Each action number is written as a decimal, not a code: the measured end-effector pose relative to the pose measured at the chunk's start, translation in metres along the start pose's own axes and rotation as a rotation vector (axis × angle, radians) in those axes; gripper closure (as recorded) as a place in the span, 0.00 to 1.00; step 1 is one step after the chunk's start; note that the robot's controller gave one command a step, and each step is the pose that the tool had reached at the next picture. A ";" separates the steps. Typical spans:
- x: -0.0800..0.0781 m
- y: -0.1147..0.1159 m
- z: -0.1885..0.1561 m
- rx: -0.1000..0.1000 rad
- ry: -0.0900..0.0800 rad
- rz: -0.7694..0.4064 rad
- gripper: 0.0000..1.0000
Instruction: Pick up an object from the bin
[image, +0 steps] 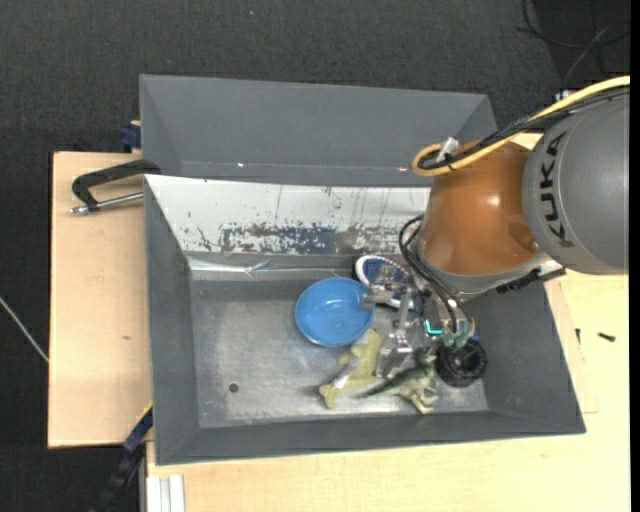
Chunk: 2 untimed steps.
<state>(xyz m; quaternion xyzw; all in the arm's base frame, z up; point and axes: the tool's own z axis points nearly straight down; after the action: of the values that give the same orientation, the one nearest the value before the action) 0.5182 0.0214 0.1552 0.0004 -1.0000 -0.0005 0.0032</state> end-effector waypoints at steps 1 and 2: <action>-0.001 0.015 0.081 0.000 -0.013 -0.111 0.00; -0.004 0.015 0.077 -0.001 -0.022 -0.111 1.00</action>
Offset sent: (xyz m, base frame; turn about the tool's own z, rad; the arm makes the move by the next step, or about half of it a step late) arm -0.0014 0.0139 -0.0813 -0.1115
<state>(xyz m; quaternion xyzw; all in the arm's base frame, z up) 0.5214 0.0369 0.0787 0.0558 -0.9984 -0.0013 -0.0078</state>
